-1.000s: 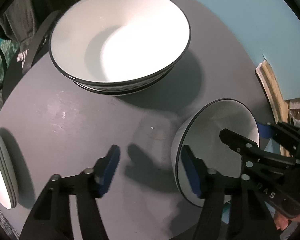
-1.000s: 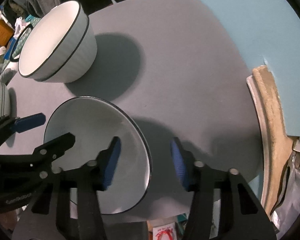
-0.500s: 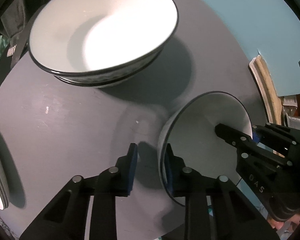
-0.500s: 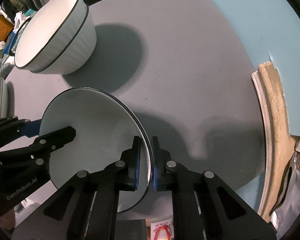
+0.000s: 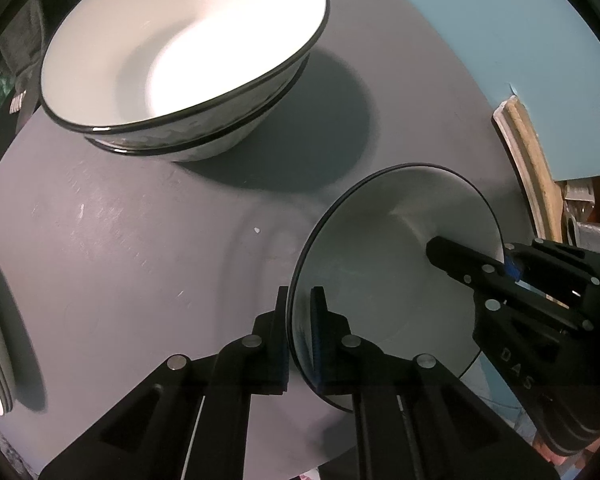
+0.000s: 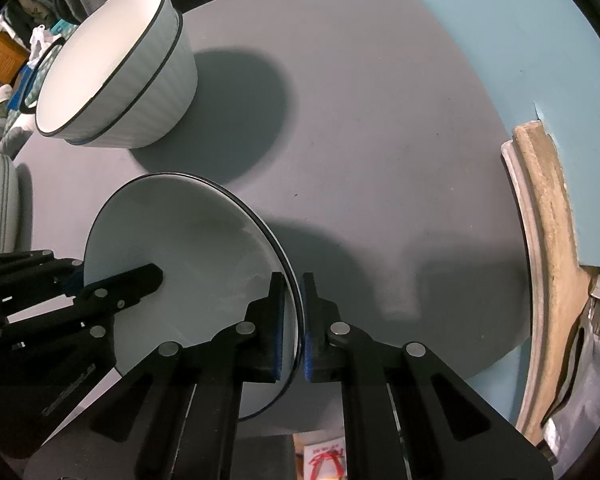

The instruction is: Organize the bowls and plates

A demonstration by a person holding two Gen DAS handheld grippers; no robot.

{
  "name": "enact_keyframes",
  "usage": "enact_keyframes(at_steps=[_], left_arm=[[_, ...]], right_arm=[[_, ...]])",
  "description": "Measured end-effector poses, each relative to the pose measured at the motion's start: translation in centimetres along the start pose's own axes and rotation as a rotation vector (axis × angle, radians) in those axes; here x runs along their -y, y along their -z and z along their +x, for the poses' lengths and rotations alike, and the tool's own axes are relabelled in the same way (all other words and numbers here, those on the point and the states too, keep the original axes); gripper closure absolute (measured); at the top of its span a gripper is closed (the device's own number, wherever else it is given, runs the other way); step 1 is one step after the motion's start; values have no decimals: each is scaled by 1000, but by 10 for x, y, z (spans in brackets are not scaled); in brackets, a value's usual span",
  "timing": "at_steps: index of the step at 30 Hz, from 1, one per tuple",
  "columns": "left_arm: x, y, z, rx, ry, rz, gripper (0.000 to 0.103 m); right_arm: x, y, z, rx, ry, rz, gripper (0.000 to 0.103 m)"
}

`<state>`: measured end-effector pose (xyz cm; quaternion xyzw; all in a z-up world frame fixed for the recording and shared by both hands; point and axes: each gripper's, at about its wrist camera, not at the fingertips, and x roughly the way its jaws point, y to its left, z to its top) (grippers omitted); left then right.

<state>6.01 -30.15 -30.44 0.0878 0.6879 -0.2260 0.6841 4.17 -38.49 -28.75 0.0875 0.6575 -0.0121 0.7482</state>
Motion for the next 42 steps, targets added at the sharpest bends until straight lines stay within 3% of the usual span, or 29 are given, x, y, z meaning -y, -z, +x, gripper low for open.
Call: enact_keyframes(at_steps=[4, 5, 9, 19, 28, 35, 42], left_arm=[[-5, 11, -1, 1, 8, -9, 95], [-11, -1, 6, 0, 8, -10, 96], [-21, 3, 5, -4, 17, -39, 96], [-51, 7, -18, 20, 33, -80, 96], [-45, 7, -39, 62, 31, -105, 96], [-52, -7, -65, 102, 18, -124, 96], [-59, -20, -86, 136, 3, -123, 96]], right_arm=[[1, -4, -3, -10, -12, 17, 97], [1, -4, -4, -14, -11, 17, 97], [3, -2, 2, -27, -15, 17, 98], [-8, -24, -11, -17, -30, 9, 98], [-16, -33, -32, 18, -33, -22, 98], [-24, -30, -39, 49, -30, -56, 98], [-32, -48, -51, 72, -37, -75, 98]])
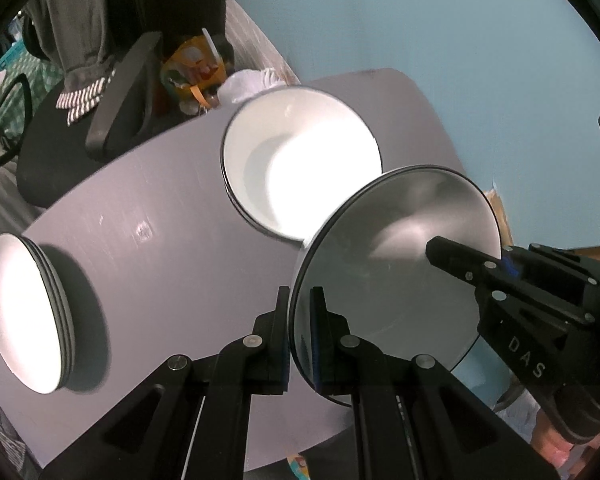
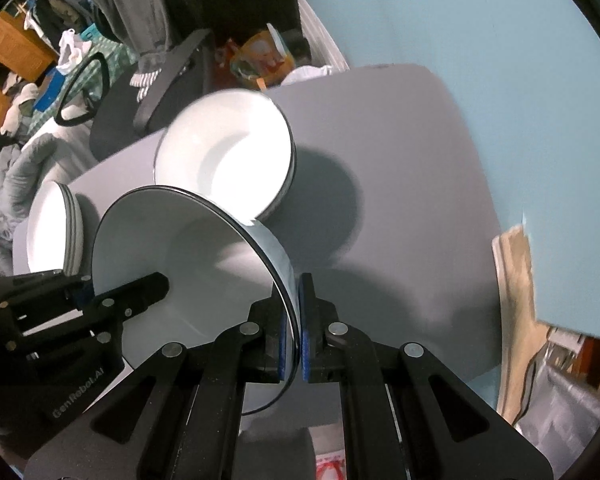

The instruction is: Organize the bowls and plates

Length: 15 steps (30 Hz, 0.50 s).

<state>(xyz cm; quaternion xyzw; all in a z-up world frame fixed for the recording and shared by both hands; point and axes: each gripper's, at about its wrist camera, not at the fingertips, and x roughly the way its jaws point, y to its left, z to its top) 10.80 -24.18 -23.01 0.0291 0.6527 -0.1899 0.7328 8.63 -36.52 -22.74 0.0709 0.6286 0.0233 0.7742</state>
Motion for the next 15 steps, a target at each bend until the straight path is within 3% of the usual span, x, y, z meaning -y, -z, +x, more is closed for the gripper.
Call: enact_keyframes(at_steps=[15], left_arm=[[-23, -50, -10, 44, -40, -52, 95]], right_arm=[[-14, -52, 3, 13, -24, -33, 98]])
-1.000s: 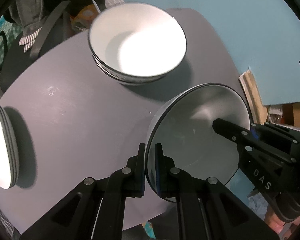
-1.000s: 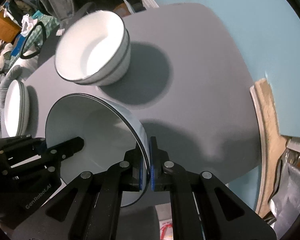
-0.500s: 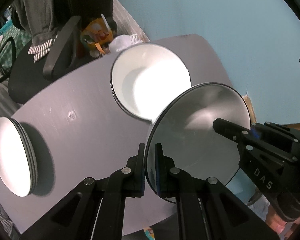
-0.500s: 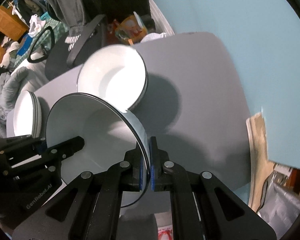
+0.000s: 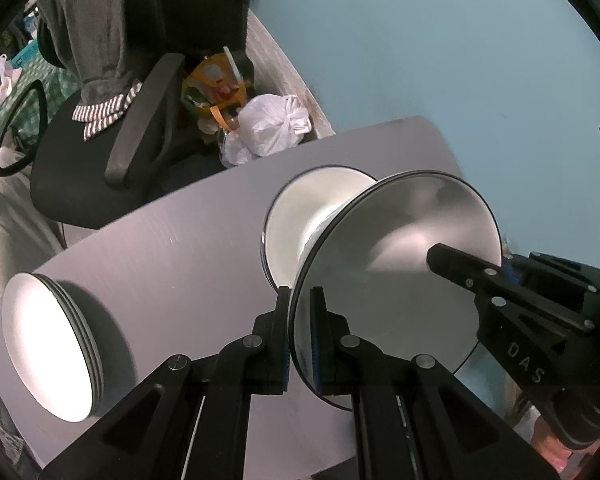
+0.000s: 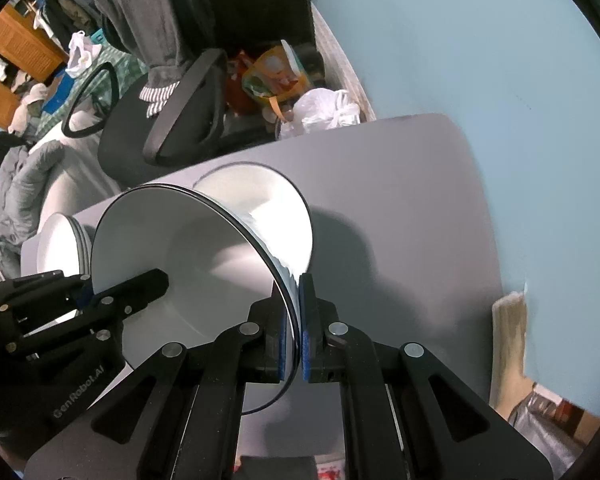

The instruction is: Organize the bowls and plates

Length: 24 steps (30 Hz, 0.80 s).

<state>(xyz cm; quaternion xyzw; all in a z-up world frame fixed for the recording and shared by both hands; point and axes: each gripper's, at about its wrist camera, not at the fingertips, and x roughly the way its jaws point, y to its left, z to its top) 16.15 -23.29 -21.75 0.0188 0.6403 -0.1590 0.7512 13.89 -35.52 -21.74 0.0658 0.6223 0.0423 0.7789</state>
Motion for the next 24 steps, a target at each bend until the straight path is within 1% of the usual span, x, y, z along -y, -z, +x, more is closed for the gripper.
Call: enact_keyframes(at_steps=[3, 6, 13, 24], left_arm=[[-3, -8, 2, 2, -12, -8, 95], [-5, -15, 6, -3, -16, -15, 95], [-6, -27, 16, -27, -48, -13, 96], [-6, -28, 28, -60, -82, -6, 95]], right_arm=[[0, -2, 1, -3, -4, 2, 97], [-1, -11, 5, -11, -10, 2, 98], [-1, -21, 15, -32, -15, 6, 98], [1, -24, 32, -74, -29, 0, 97]])
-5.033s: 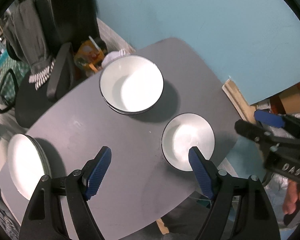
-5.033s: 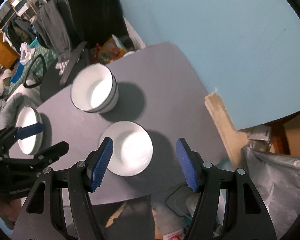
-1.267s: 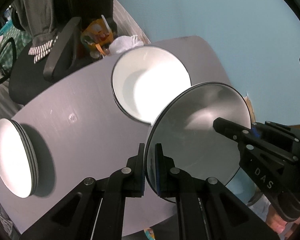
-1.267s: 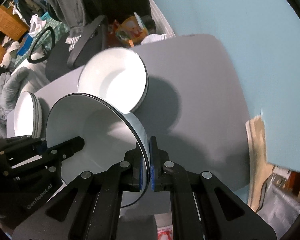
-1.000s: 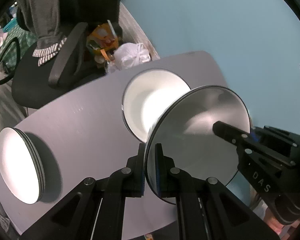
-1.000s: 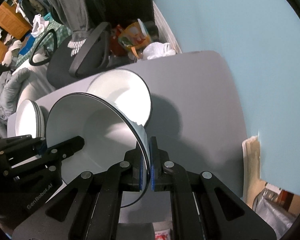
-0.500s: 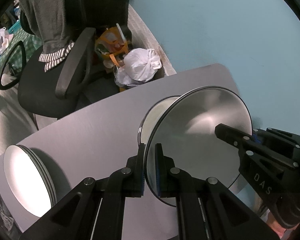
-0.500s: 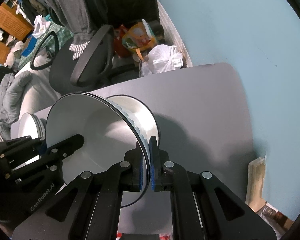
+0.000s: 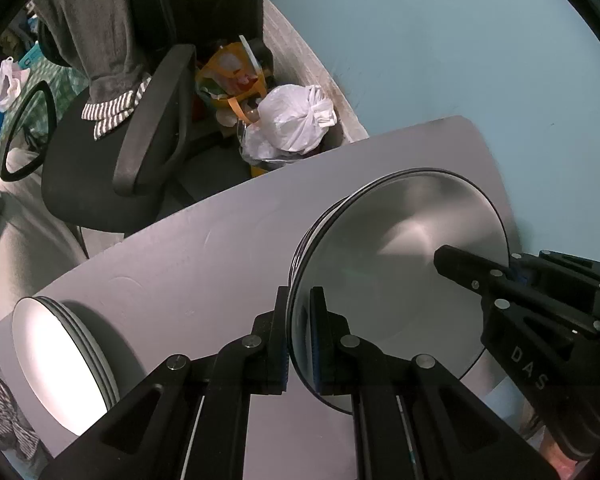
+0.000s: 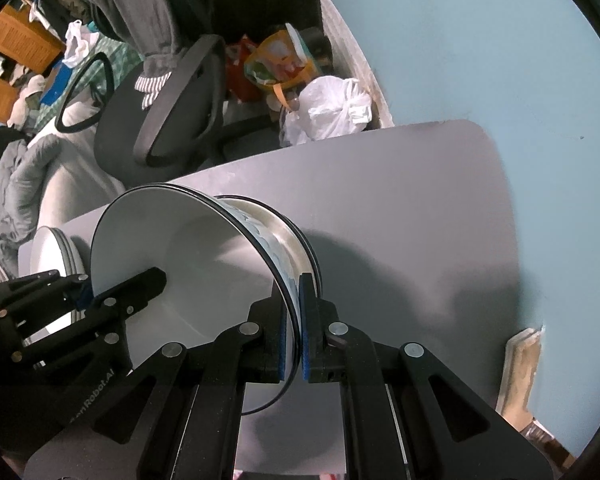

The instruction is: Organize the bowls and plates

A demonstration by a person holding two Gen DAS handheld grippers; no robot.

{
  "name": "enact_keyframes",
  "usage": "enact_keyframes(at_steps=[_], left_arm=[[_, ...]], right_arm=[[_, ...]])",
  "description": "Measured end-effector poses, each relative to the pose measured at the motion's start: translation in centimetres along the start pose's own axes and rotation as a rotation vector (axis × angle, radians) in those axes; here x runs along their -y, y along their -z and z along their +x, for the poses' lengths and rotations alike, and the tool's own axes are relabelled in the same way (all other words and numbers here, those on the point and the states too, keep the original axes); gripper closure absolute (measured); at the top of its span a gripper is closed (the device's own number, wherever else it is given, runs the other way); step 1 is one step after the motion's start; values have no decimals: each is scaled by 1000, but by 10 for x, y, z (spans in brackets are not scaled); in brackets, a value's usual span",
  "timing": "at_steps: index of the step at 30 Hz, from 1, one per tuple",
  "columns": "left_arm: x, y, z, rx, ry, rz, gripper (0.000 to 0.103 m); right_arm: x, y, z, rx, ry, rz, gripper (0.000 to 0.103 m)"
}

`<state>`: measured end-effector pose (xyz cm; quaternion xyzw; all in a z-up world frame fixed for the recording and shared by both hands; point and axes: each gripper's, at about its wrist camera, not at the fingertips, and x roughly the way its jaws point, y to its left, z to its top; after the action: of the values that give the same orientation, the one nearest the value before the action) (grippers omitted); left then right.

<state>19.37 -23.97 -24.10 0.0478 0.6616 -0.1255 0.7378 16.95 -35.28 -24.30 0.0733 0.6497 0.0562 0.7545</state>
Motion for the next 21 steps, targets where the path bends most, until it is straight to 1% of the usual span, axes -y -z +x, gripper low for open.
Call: enact_keyframes(at_steps=[13, 18, 21], left_arm=[[2, -1, 6, -19, -10, 14, 95], [3, -3, 4, -10, -22, 30, 94], [2, -4, 0, 2, -33, 36, 94]], right_arm=[[6, -2, 8, -29, -17, 19, 97], [5, -3, 9, -41, -16, 20, 93], [2, -4, 9, -52, -3, 15, 92]])
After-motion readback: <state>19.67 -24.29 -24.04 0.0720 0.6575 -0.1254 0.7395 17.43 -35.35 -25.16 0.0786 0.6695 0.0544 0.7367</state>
